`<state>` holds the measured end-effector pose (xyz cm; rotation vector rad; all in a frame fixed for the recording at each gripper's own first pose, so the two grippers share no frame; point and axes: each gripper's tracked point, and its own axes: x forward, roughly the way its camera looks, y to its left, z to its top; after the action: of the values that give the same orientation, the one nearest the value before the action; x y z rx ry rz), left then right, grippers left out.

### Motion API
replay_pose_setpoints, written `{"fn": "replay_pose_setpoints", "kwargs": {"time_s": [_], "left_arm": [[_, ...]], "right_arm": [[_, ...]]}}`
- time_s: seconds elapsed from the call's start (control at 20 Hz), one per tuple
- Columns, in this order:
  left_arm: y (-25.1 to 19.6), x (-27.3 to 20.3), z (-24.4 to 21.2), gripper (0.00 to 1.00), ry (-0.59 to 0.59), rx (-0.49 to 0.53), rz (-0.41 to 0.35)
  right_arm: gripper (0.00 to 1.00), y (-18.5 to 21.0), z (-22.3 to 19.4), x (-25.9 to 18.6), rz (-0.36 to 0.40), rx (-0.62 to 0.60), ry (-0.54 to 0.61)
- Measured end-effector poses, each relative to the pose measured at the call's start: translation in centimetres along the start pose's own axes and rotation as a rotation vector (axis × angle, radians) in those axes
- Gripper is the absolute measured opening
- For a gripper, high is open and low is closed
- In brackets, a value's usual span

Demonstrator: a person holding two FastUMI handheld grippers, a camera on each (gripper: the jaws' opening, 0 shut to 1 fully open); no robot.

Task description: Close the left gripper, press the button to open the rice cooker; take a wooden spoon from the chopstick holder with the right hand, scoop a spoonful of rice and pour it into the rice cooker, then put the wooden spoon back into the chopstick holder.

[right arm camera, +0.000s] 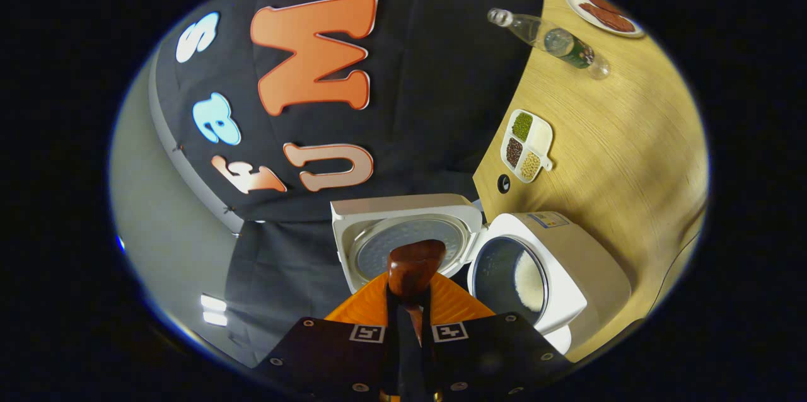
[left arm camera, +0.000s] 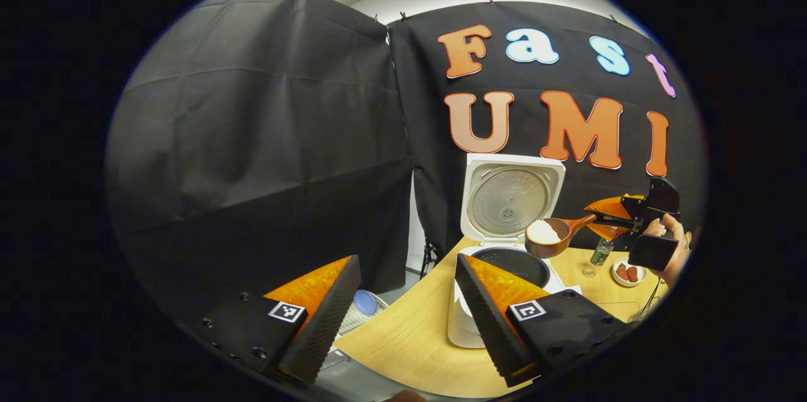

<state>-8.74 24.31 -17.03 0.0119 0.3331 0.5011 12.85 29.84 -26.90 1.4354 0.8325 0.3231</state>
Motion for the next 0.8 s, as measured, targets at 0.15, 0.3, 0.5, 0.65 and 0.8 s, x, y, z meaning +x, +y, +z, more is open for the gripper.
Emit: {"fn": "replay_pose_setpoints", "kwargs": {"time_s": [0.15, 0.3, 0.5, 0.65, 0.8], "left_arm": [[1.0, 0.5, -0.1, 1.00, 0.000, 0.000, 0.012], [1.9, 1.0, -0.5, 0.98, 0.006, -0.005, 0.025], [2.5, 1.5, -1.0, 0.98, 0.021, -0.013, 0.028], [2.6, 1.7, -1.0, 1.00, 0.021, -0.008, 0.029], [2.6, 1.7, -1.3, 1.00, 0.026, -0.006, 0.028]], "right_arm": [[0.13, -0.3, -0.7, 2.2, -0.058, -0.125, -0.004], [0.13, -0.6, -0.6, 3.6, -0.116, -0.251, -0.013], [0.13, -0.8, -1.3, 4.8, -0.181, -0.441, -0.013], [0.13, -0.1, -2.3, 5.4, -0.194, -0.589, 0.005], [0.13, 0.2, -3.1, 5.7, -0.203, -0.719, 0.012]]}}
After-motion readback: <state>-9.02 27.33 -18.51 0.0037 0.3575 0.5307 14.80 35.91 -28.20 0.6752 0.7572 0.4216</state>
